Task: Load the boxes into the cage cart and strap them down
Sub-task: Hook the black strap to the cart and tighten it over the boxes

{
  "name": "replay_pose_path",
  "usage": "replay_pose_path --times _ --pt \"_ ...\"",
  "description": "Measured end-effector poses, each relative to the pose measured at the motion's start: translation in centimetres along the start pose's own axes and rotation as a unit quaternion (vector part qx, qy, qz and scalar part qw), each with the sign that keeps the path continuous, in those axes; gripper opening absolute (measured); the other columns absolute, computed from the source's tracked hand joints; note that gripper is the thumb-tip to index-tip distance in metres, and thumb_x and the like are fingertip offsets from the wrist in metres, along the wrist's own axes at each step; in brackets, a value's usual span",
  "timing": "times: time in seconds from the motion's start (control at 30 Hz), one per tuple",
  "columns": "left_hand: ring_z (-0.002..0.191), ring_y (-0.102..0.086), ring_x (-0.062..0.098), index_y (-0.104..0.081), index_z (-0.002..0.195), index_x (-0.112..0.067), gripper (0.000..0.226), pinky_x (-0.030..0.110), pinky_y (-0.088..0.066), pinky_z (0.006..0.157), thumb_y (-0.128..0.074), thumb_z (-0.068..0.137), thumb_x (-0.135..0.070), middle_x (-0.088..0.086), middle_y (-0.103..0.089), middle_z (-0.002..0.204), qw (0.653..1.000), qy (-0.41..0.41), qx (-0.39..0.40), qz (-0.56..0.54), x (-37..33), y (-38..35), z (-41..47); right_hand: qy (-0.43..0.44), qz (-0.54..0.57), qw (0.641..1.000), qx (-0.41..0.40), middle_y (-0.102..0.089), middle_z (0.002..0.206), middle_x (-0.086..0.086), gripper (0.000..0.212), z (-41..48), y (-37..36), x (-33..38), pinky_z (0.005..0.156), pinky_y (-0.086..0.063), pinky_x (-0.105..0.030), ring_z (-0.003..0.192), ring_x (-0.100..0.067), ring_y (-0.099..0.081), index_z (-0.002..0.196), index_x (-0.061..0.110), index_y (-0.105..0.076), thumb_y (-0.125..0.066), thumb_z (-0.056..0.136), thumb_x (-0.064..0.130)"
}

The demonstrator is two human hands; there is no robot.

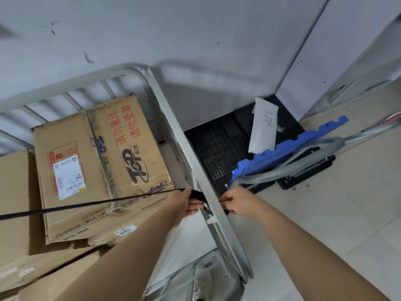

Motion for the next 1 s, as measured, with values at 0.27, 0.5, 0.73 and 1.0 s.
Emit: replay_pose_path --times 0.27,0.5,0.73,1.0 --pt "0.102 -0.062 0.02 -0.066 0.111 -0.006 0.024 0.028 -0.048 0.088 -0.05 0.095 -0.015 0.006 -0.067 0.11 0.949 -0.122 0.061 0.285 4.7 -1.4 -3.6 -0.07 0.141 0.987 -0.039 -0.069 0.102 -0.023 0.023 -4.3 -2.6 -2.4 0.083 -0.057 -0.043 0.083 -0.028 -0.066 0.105 -0.004 -0.065 -0.047 0.095 0.007" --pt "0.099 -0.062 0.014 -0.06 0.116 -0.016 0.028 0.022 -0.044 0.075 -0.061 0.089 -0.024 -0.002 -0.069 0.108 0.9 -0.12 0.162 0.387 7.1 -5.0 -5.0 -0.081 0.056 0.991 -0.091 -0.064 0.104 -0.029 0.027 -5.2 -3.0 -2.2 0.08 -0.052 -0.044 0.087 -0.031 -0.06 0.101 -0.012 -0.062 -0.042 0.092 0.003" --pt "0.058 -0.065 0.005 -0.06 0.082 -0.019 0.029 0.025 -0.045 0.064 -0.047 0.096 -0.04 -0.008 -0.065 0.058 0.88 -0.146 0.116 0.437 6.6 1.4 -7.5 -0.059 -0.258 0.951 -0.163 -0.057 0.094 -0.014 0.013 -6.6 -3.1 0.6 0.068 -0.042 -0.03 0.08 -0.026 -0.054 0.09 0.007 -0.052 -0.04 0.091 0.002" --pt "0.042 -0.053 0.005 -0.064 0.066 -0.02 0.042 0.02 -0.042 0.051 -0.055 0.089 -0.054 -0.008 -0.057 0.048 0.875 -0.16 -0.015 0.457 7.0 18.4 -12.9 0.192 -0.487 0.818 -0.238 -0.05 0.136 -0.004 0.043 -8.4 -10.5 8.8 0.111 -0.031 -0.034 0.13 -0.023 -0.04 0.138 0.012 -0.041 -0.044 0.097 0.027"
Point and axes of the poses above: each hand's wrist, its own z-axis towards the middle knuckle, its own y-axis out of the back of the hand, x = y × z, the point moved 7 cm from there along z, towards the middle knuckle
